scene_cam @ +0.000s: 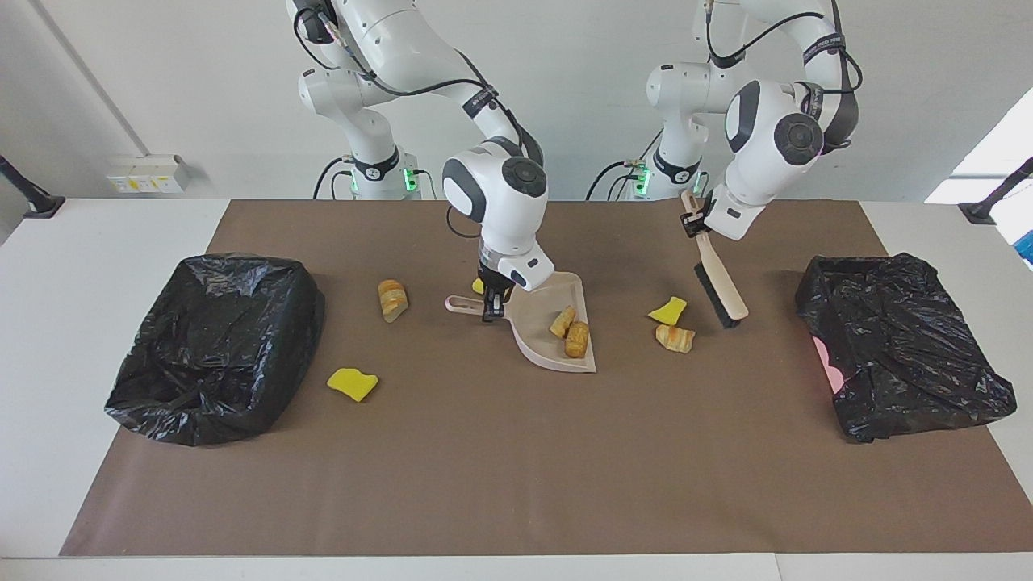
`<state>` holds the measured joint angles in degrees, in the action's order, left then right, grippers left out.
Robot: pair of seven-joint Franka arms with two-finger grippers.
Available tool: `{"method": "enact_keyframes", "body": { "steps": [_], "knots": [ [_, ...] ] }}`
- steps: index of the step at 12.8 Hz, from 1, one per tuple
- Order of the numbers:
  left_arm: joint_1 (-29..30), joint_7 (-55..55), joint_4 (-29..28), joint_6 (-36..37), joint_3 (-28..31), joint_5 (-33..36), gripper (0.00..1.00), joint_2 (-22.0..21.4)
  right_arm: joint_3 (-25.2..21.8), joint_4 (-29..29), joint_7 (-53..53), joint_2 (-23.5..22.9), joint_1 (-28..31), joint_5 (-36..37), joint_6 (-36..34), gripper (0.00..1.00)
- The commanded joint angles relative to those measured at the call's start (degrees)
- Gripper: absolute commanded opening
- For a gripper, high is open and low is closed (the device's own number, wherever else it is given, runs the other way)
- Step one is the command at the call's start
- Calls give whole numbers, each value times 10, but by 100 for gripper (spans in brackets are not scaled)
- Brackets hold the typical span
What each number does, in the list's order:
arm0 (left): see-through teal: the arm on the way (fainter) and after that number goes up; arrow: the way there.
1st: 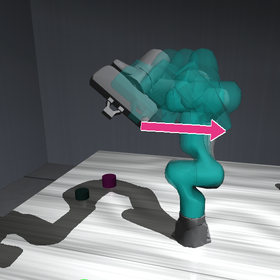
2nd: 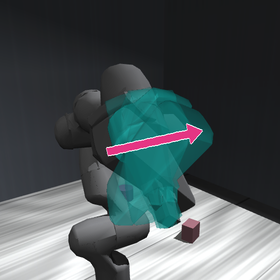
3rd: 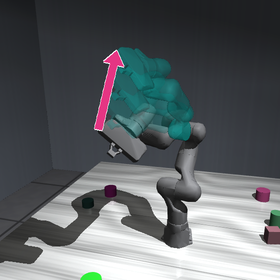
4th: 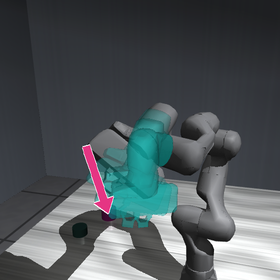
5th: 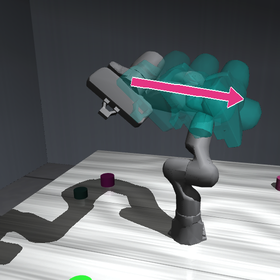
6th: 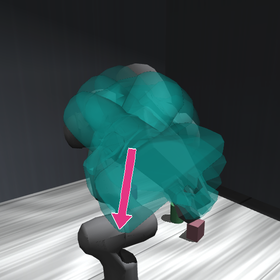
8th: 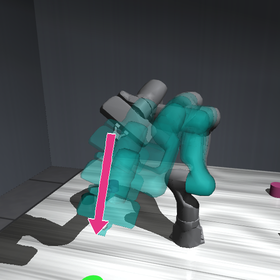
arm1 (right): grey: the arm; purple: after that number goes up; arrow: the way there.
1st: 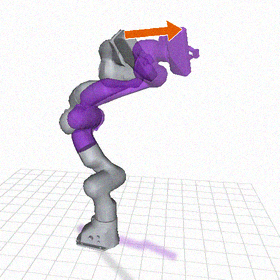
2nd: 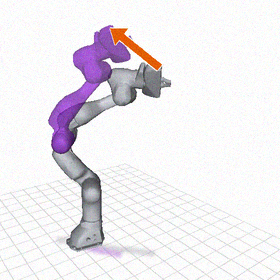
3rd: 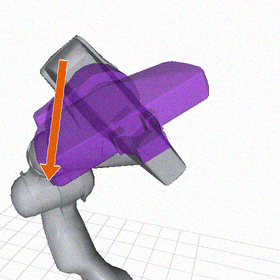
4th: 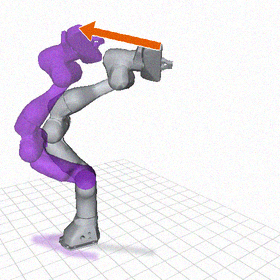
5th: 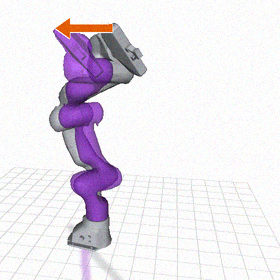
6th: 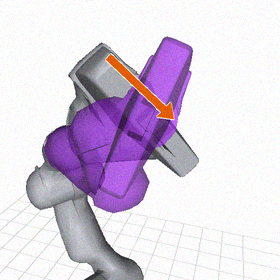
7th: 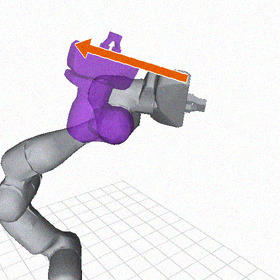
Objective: Sweep and dump trash in bin
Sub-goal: 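Sweep the crusts and sponge into the dustpan with the left gripper's brush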
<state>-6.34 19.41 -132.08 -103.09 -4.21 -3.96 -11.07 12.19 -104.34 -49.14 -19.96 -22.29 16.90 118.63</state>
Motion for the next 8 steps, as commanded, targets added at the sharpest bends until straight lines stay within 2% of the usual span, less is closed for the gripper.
{"method": "enact_keyframes", "body": {
  "steps": [1,3,8],
  "knots": [
    [4,-10,-59,-104,-8,20,0,5,4,-10,-2,2,1,2,6,0],
    [-17,-6,-80,-137,-9,20,0,14,4,-10,2,2,1,2,7,0],
    [-91,9,-81,-200,-11,19,0,28,4,-10,3,2,1,1,9,0]
  ]
}}
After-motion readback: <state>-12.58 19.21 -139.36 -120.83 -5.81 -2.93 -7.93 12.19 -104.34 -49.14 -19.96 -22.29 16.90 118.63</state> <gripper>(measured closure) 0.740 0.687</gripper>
